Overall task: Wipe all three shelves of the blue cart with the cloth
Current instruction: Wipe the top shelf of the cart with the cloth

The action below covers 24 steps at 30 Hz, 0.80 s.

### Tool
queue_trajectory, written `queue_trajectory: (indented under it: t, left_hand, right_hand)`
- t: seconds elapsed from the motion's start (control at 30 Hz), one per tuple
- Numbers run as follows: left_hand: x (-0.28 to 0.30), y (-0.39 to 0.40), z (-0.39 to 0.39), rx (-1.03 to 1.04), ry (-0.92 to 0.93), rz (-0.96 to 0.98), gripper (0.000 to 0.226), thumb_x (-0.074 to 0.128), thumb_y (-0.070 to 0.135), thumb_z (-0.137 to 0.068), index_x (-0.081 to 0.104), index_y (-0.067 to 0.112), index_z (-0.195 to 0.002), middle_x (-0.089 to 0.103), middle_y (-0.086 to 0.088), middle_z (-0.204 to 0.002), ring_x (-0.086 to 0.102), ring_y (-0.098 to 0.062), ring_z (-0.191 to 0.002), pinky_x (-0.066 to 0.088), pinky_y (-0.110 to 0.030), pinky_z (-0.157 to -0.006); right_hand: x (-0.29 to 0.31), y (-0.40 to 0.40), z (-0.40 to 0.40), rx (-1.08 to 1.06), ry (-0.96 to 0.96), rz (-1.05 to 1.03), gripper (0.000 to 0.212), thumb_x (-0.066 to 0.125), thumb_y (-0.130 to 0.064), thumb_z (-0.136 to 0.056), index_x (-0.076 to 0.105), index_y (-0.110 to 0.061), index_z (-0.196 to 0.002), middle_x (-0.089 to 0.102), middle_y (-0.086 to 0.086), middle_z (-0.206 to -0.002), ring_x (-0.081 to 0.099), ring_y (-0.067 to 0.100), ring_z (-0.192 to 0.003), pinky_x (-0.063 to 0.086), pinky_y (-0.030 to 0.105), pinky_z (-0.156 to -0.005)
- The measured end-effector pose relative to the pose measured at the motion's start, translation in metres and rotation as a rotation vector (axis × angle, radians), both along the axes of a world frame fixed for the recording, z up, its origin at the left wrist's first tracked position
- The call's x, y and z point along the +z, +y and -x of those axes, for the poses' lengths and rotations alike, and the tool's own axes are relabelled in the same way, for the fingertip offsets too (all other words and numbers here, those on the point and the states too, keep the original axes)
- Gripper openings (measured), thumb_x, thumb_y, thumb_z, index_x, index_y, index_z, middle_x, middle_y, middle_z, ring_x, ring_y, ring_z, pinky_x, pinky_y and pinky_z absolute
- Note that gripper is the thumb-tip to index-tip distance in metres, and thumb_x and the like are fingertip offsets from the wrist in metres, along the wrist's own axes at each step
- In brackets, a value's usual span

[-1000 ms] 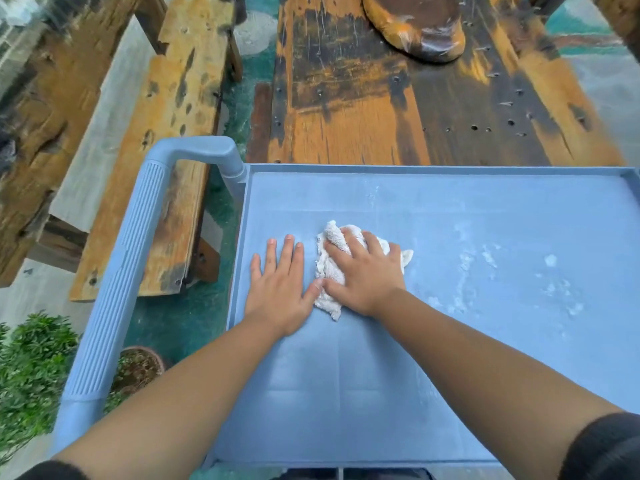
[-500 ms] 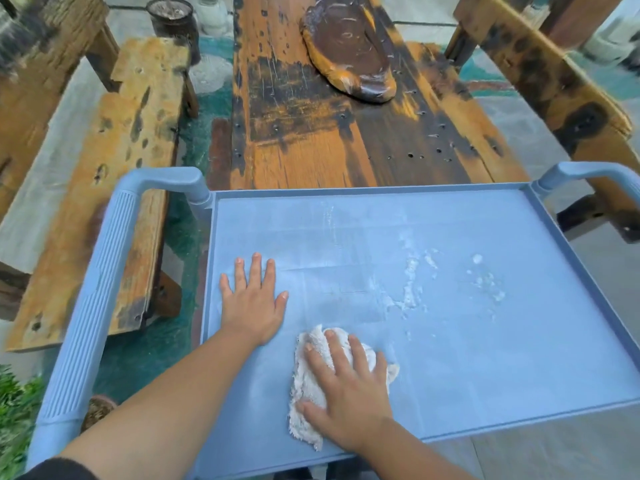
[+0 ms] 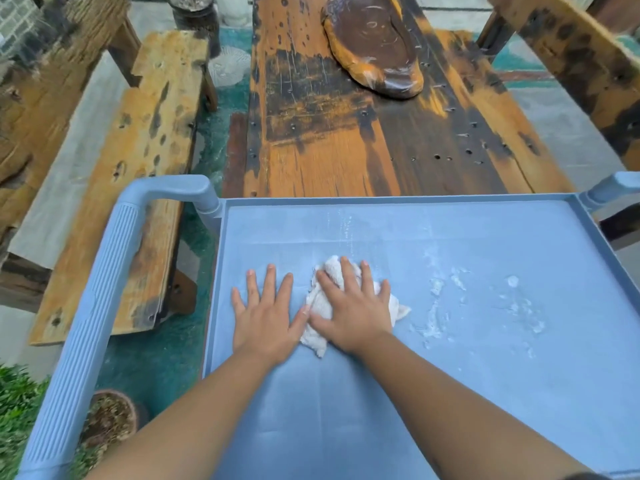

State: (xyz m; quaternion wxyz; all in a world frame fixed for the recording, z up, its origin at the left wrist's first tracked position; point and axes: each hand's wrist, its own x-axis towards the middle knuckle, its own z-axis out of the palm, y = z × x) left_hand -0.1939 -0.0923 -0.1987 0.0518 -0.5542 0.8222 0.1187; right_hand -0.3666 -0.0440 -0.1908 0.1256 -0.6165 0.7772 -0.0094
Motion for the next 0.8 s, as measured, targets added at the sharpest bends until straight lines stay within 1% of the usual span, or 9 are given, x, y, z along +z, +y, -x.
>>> queue_trajectory:
  t: [0.07, 0.2, 0.37, 0.47, 0.53, 0.63, 0.73, 0.8]
  left_hand:
    - [-0.002, 0.000, 0.000, 0.002, -0.004, 0.005, 0.076, 0.004, 0.073, -0.086, 0.003, 0.037, -0.153, -0.008, -0.001, -0.164, -0.017, -0.034, -0.146, -0.008, -0.059, -0.113]
    - [-0.007, -0.001, 0.001, 0.016, -0.030, 0.022, 0.076, 0.010, 0.076, -0.086, 0.003, 0.040, -0.153, -0.010, -0.001, -0.164, -0.020, -0.034, -0.145, -0.011, -0.058, -0.111]
    - [-0.010, -0.001, 0.002, 0.017, -0.047, 0.044, 0.075, 0.014, 0.076, -0.086, 0.001, 0.043, -0.152, -0.010, -0.001, -0.164, -0.019, -0.034, -0.145, -0.010, -0.059, -0.111]
    - [-0.010, -0.002, 0.003, 0.024, -0.049, 0.045, 0.075, 0.016, 0.075, -0.086, -0.001, 0.044, -0.151, -0.010, 0.000, -0.164, -0.020, -0.033, -0.145, -0.009, -0.059, -0.111]
    - [-0.010, -0.002, 0.003, 0.032, -0.049, 0.050, 0.074, 0.017, 0.075, -0.086, -0.001, 0.044, -0.151, -0.009, 0.000, -0.164, -0.019, -0.033, -0.146, -0.007, -0.059, -0.112]
    - [-0.009, -0.002, 0.003, 0.029, -0.053, 0.041, 0.074, 0.015, 0.075, -0.085, -0.003, 0.044, -0.151, -0.011, 0.001, -0.164, -0.020, -0.032, -0.145, -0.008, -0.058, -0.111]
    - [-0.007, -0.003, 0.004, 0.020, -0.065, 0.035, 0.074, 0.014, 0.075, -0.085, -0.005, 0.044, -0.150, -0.014, 0.001, -0.163, -0.021, -0.032, -0.145, -0.008, -0.058, -0.112]
    - [-0.006, -0.002, 0.004, 0.021, -0.073, 0.025, 0.074, 0.014, 0.074, -0.085, -0.003, 0.043, -0.151, -0.012, 0.000, -0.163, -0.021, -0.033, -0.145, -0.006, -0.060, -0.112]
  right_hand:
    - [-0.003, -0.034, 0.011, 0.003, 0.003, 0.008, 0.084, 0.024, -0.089, -0.070, 0.009, -0.054, -0.145, -0.002, -0.007, -0.165, -0.006, 0.033, -0.149, 0.002, 0.066, -0.105]
    - [-0.008, -0.092, 0.031, 0.083, 0.036, 0.036, 0.082, 0.023, -0.089, -0.070, 0.014, -0.054, -0.144, -0.004, -0.004, -0.165, -0.007, 0.031, -0.149, 0.004, 0.070, -0.106]
    - [-0.010, -0.138, 0.049, -0.020, 0.016, 0.055, 0.081, 0.025, -0.089, -0.069, 0.023, -0.054, -0.142, -0.007, -0.003, -0.165, -0.012, 0.027, -0.149, 0.004, 0.070, -0.107]
    - [-0.009, -0.139, 0.054, -0.062, 0.022, 0.068, 0.084, 0.023, -0.091, -0.068, 0.025, -0.054, -0.144, -0.005, -0.001, -0.165, -0.014, 0.027, -0.149, 0.003, 0.069, -0.109]
    - [-0.009, -0.138, 0.055, -0.077, 0.019, 0.057, 0.086, 0.022, -0.092, -0.068, 0.024, -0.054, -0.144, -0.007, -0.003, -0.165, -0.017, 0.027, -0.148, 0.001, 0.069, -0.109]
    - [-0.007, -0.132, 0.065, -0.114, 0.027, 0.029, 0.088, 0.021, -0.093, -0.067, 0.023, -0.054, -0.145, -0.007, -0.006, -0.165, -0.015, 0.027, -0.149, 0.003, 0.070, -0.108]
    - [-0.008, -0.115, 0.101, -0.220, 0.025, 0.007, 0.093, 0.024, -0.097, -0.062, 0.023, -0.054, -0.144, -0.007, -0.007, -0.165, -0.010, 0.029, -0.149, 0.008, 0.071, -0.107]
    - [-0.007, -0.101, 0.131, -0.289, 0.031, -0.015, 0.095, 0.025, -0.099, -0.059, 0.022, -0.055, -0.144, -0.006, -0.006, -0.165, -0.007, 0.031, -0.149, 0.011, 0.071, -0.106]
